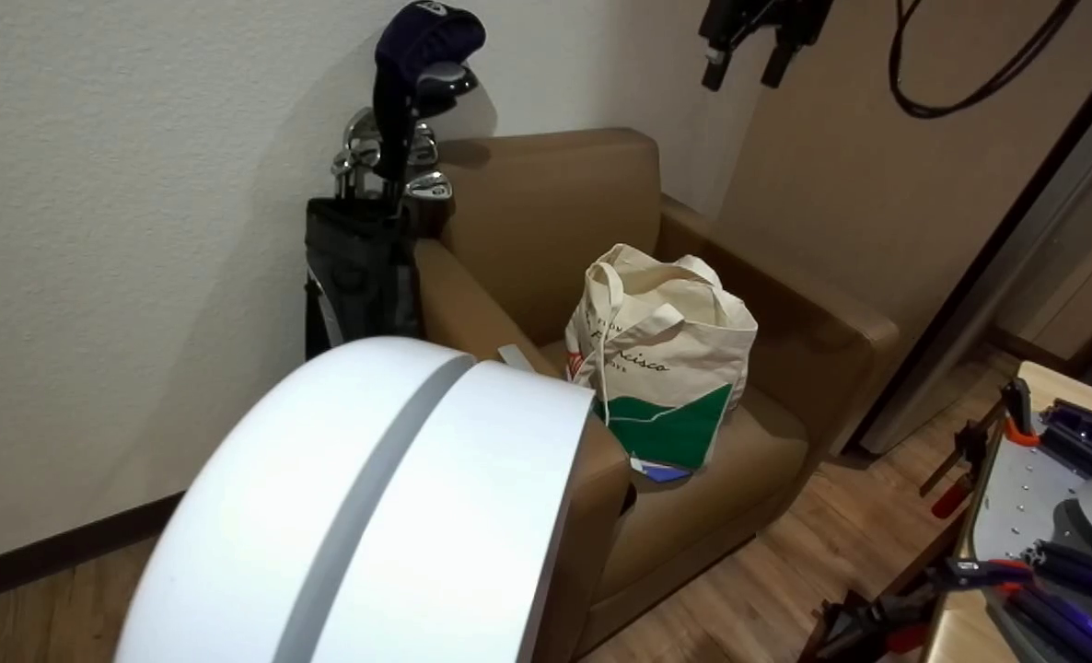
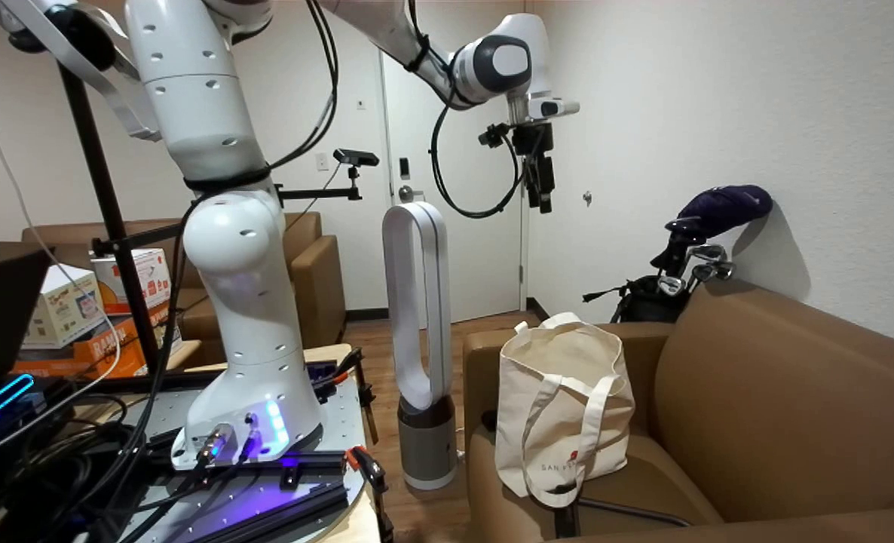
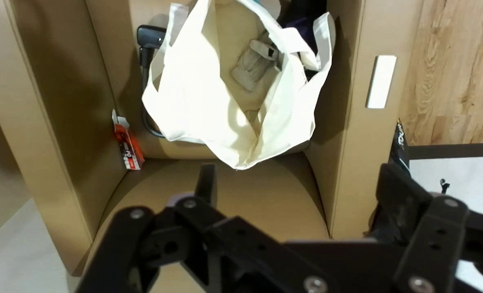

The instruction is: Put the power bank on the white thing and the sock in the bag

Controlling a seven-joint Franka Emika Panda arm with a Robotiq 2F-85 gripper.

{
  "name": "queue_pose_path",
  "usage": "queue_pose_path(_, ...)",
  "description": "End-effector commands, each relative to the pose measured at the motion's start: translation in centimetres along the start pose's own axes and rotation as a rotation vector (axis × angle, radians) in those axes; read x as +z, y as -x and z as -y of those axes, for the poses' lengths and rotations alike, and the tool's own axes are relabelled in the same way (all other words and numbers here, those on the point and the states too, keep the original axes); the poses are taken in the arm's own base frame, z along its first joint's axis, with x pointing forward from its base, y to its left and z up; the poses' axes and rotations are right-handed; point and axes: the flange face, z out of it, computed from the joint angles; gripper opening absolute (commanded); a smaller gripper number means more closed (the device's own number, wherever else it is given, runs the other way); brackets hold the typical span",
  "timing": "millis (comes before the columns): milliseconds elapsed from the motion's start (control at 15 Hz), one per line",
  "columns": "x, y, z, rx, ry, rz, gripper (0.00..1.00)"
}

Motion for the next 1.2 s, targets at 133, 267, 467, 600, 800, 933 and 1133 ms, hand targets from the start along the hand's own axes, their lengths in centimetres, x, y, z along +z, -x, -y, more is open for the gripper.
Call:
queue_pose_path(133,7.6,1.1,6.4,-0.001,0.011,0.116,1.0)
queue_pose_path(267,10.4,2.0,8.7,-0.014,0.031,0.159,1.0)
queue_pose_path(467,12.8,2.2,10.7,-0.047,0.034,0.204,1.0)
queue_pose_path(600,12.8,2.9,10.3,-0.066,0.049,0.195,1.0)
queue_pose_path(800,12.7,1.6,10.5,-0.045,0.049,0.177,1.0)
queue_pose_path(933,14.6,2.3,11.0,-0.035,0.036,0.216,1.0)
queue_pose_path(1133,19.1,4.3,12.8,-0.056,0.011,0.313,1.0)
